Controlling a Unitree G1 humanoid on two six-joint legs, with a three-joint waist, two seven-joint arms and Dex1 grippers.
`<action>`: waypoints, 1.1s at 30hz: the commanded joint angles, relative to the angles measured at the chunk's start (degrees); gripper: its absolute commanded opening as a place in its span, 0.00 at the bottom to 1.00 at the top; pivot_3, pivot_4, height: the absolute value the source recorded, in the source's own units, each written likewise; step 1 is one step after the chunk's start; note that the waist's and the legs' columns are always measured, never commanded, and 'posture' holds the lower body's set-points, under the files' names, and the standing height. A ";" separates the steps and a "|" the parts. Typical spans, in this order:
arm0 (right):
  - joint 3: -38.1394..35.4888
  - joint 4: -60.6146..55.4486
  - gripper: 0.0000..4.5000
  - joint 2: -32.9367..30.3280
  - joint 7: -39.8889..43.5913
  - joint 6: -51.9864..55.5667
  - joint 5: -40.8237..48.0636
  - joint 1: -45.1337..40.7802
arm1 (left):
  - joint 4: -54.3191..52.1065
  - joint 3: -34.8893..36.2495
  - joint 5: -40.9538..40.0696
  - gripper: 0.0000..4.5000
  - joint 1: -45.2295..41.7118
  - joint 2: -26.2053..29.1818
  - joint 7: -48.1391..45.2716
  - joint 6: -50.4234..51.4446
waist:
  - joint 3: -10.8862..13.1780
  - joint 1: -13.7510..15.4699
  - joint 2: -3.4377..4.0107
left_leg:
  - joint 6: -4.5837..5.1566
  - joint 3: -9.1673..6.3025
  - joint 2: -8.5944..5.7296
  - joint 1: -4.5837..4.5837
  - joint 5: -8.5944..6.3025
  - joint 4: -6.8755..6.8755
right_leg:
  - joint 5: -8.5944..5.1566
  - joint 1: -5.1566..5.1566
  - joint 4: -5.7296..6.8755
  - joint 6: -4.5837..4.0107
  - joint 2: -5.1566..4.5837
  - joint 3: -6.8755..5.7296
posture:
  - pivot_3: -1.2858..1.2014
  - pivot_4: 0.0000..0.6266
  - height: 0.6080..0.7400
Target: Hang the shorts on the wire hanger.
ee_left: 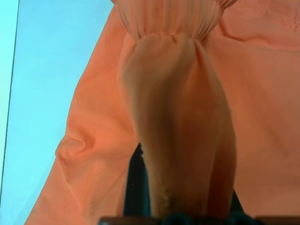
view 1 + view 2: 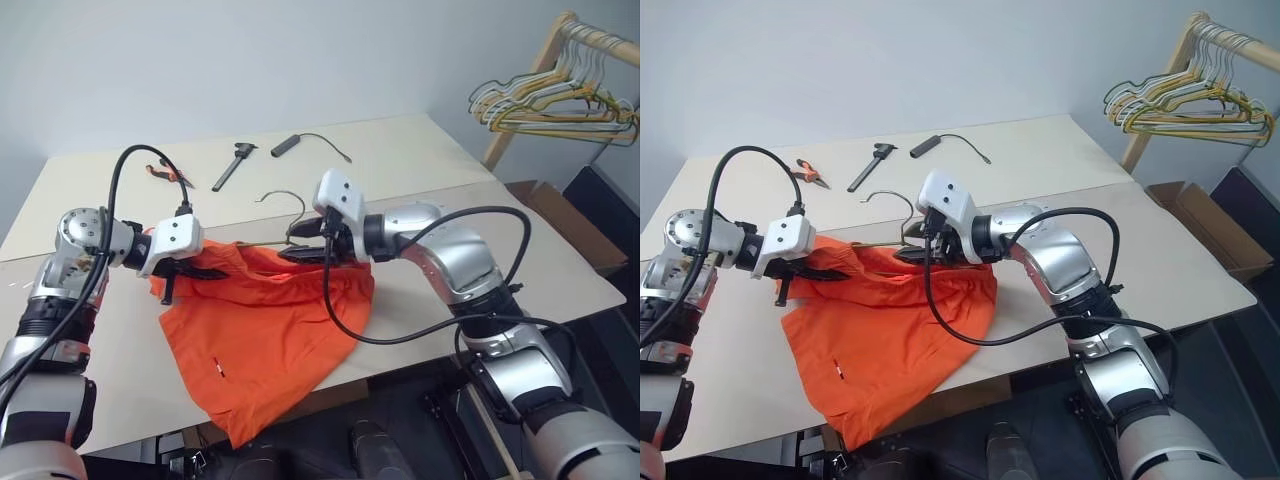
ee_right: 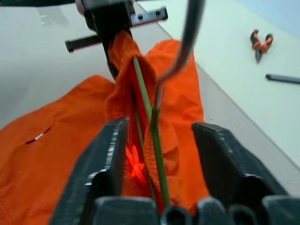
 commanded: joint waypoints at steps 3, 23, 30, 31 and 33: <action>-1.94 0.06 0.08 0.39 2.57 -3.75 0.11 -1.72 | -2.18 2.14 -1.82 0.00 0.05 1.22 0.19 -0.13 | 0.00 -0.44 0.00 | -0.02 -0.02 0.01 0.02 0.01 0.00 | 0.00 -0.01 0.03 0.00 0.03 0.00 | 0.48 0.07 1.00; -2.71 2.14 0.00 -0.96 8.00 -11.73 -0.66 0.57 | 1.00 6.66 -4.39 0.98 0.86 7.69 -0.71 2.95 | -0.02 -0.75 0.01 | -0.05 -0.04 0.01 0.07 0.03 -0.02 | 0.00 0.01 0.06 0.00 0.03 0.00 | 0.48 0.08 1.00; -3.13 1.85 0.00 -1.36 8.39 -11.49 -0.45 0.59 | 5.36 4.45 0.63 0.90 1.99 6.27 3.31 -1.98 | -0.02 -0.67 0.01 | -0.05 -0.05 0.01 0.03 0.02 -0.03 | 0.00 -0.03 0.04 0.00 0.02 0.00 | 0.48 0.08 1.00; -3.15 1.86 0.00 -1.40 8.41 -11.47 -0.46 0.57 | 5.73 4.27 1.06 0.85 1.88 5.97 3.89 -2.22 | -0.02 -0.64 0.01 | -0.05 -0.05 0.00 0.03 0.02 -0.03 | 0.00 -0.03 0.05 0.00 0.01 -0.01 | 0.48 0.08 1.00; -3.23 1.82 0.00 -1.49 8.42 -11.34 -0.46 0.57 | 5.93 4.61 0.63 0.71 1.71 5.42 3.86 -2.15 | -0.02 -0.62 0.01 | -0.05 -0.05 0.00 0.03 0.02 -0.02 | 0.00 -0.02 0.05 0.00 0.01 -0.01 | 0.47 0.08 1.00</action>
